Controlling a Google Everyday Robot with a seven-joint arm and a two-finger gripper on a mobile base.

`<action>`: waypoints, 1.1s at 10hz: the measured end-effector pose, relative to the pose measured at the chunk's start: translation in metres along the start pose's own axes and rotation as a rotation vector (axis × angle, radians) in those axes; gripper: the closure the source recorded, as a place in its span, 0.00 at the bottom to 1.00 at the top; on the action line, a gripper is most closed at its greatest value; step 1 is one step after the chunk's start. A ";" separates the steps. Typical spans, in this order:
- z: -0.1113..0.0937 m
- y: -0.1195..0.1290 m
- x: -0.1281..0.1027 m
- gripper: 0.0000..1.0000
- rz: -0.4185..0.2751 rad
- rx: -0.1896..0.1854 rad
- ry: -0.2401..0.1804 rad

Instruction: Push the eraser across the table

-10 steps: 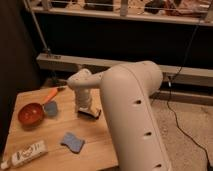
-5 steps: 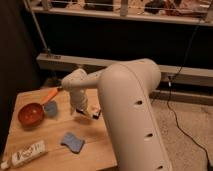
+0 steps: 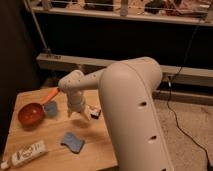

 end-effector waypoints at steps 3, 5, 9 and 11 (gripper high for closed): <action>0.011 -0.003 -0.002 0.26 0.013 -0.007 0.003; 0.016 -0.004 -0.007 0.26 0.016 -0.013 -0.003; 0.019 -0.008 -0.021 0.26 0.018 -0.021 -0.023; 0.020 -0.014 -0.030 0.26 0.027 -0.018 -0.029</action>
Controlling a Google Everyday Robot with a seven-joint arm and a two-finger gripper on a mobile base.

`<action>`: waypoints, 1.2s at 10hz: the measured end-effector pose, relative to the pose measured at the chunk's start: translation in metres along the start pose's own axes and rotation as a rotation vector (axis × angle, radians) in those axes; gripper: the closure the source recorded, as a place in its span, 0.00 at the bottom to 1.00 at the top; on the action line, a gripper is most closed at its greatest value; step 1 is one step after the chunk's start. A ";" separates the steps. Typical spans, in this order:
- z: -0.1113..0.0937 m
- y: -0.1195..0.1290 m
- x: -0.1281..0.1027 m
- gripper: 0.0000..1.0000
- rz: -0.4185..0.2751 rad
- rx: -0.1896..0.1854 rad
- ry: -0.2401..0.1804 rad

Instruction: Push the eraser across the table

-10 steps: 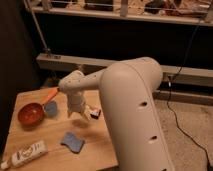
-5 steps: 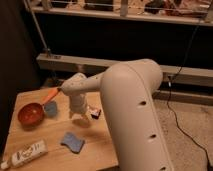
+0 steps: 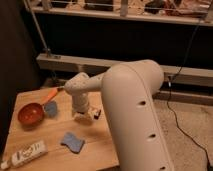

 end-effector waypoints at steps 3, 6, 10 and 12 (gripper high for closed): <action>0.004 -0.007 -0.011 0.26 0.006 0.014 -0.005; 0.009 -0.003 -0.024 0.26 -0.001 0.022 -0.018; 0.010 0.001 -0.040 0.26 0.005 0.029 -0.041; 0.009 -0.003 -0.049 0.26 0.019 0.039 -0.051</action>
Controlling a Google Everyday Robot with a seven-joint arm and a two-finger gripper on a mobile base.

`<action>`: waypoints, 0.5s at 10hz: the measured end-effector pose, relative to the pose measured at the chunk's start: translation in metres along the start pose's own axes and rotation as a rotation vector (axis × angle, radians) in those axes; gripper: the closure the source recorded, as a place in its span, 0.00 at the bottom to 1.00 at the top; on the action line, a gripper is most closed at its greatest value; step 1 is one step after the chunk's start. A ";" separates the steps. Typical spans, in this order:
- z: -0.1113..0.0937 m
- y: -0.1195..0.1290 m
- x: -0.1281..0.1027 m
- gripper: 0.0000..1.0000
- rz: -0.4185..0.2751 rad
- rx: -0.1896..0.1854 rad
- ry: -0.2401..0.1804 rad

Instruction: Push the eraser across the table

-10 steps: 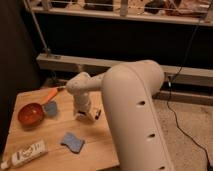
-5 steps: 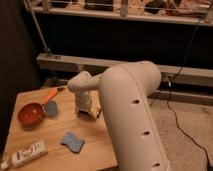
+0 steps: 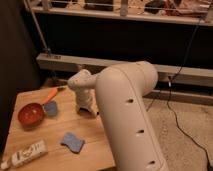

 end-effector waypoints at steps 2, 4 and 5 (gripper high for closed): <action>-0.003 -0.002 -0.008 0.26 0.009 0.004 -0.010; -0.005 -0.003 -0.017 0.26 0.000 0.003 -0.017; -0.005 -0.003 -0.020 0.26 -0.002 0.001 -0.016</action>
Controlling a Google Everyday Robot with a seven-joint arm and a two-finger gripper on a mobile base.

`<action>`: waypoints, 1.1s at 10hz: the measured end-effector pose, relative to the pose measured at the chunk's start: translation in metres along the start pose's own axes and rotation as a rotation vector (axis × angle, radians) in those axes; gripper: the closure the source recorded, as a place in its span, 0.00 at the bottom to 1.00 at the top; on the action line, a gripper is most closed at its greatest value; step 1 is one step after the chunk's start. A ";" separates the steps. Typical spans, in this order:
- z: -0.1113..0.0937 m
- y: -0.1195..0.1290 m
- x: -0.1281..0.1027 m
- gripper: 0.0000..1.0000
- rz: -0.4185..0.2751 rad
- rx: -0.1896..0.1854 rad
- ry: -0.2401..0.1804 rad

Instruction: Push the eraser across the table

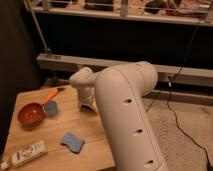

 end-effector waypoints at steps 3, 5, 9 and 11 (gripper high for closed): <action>0.001 -0.006 -0.015 0.26 -0.008 0.002 -0.004; -0.002 -0.005 -0.026 0.26 -0.030 0.000 -0.022; -0.005 -0.001 -0.040 0.26 -0.071 0.004 -0.043; -0.004 0.001 -0.045 0.26 -0.083 0.010 -0.044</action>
